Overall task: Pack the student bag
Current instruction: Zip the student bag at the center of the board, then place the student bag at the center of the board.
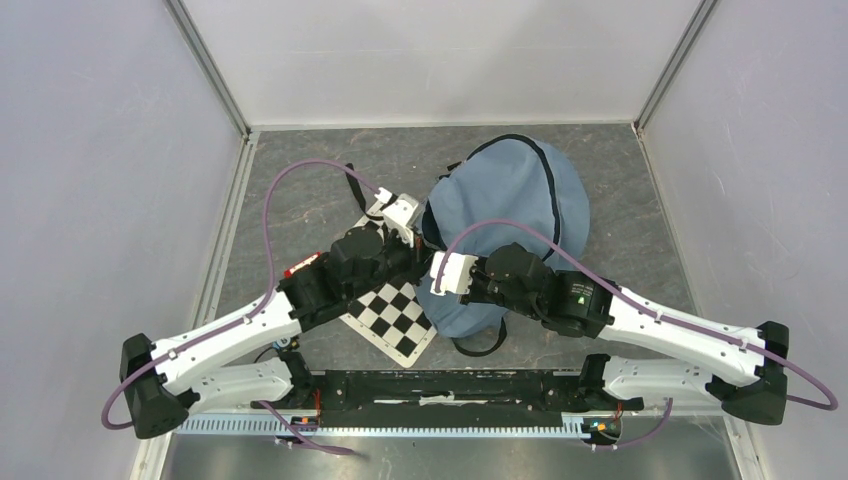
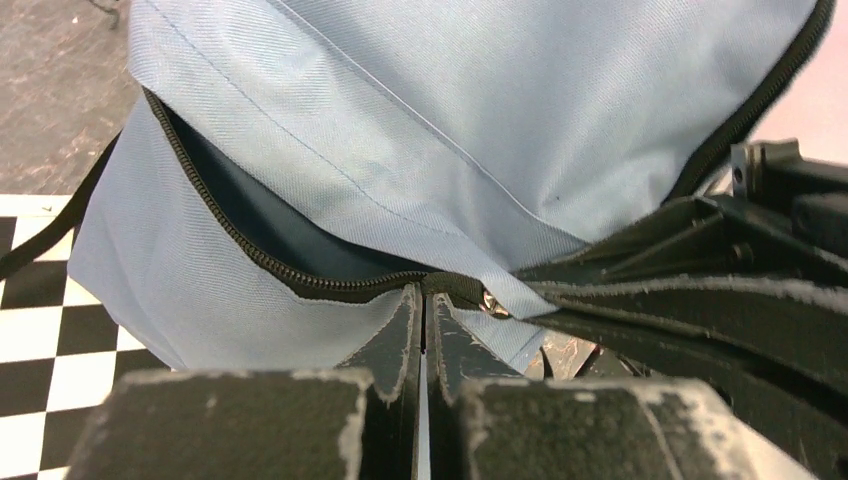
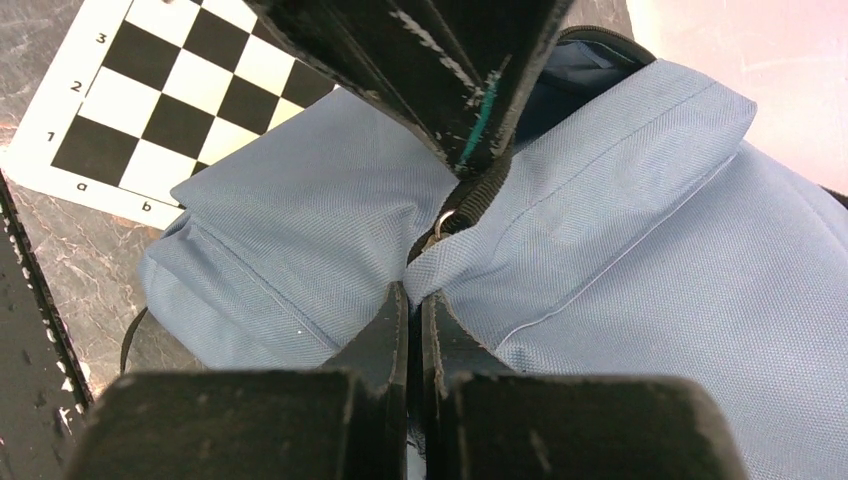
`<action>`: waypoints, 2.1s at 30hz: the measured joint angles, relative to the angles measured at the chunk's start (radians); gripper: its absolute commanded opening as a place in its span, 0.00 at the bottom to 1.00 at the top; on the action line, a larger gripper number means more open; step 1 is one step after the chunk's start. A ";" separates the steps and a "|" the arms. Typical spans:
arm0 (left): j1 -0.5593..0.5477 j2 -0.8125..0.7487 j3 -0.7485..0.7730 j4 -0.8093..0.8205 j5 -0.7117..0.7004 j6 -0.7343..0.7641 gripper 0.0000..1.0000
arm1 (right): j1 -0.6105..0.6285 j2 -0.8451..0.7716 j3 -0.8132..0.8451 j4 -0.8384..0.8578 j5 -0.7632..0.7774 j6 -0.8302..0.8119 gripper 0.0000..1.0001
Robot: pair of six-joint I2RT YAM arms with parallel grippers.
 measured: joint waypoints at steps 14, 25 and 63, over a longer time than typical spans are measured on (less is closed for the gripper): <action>0.182 0.091 0.089 -0.116 0.092 -0.158 0.02 | -0.001 0.000 -0.009 0.032 -0.036 0.001 0.00; 0.291 0.198 0.172 -0.117 0.214 -0.163 0.02 | -0.007 -0.006 -0.011 0.033 -0.035 0.013 0.00; 0.498 0.555 0.478 -0.095 0.293 -0.152 0.02 | -0.014 -0.101 -0.121 0.159 -0.002 0.113 0.00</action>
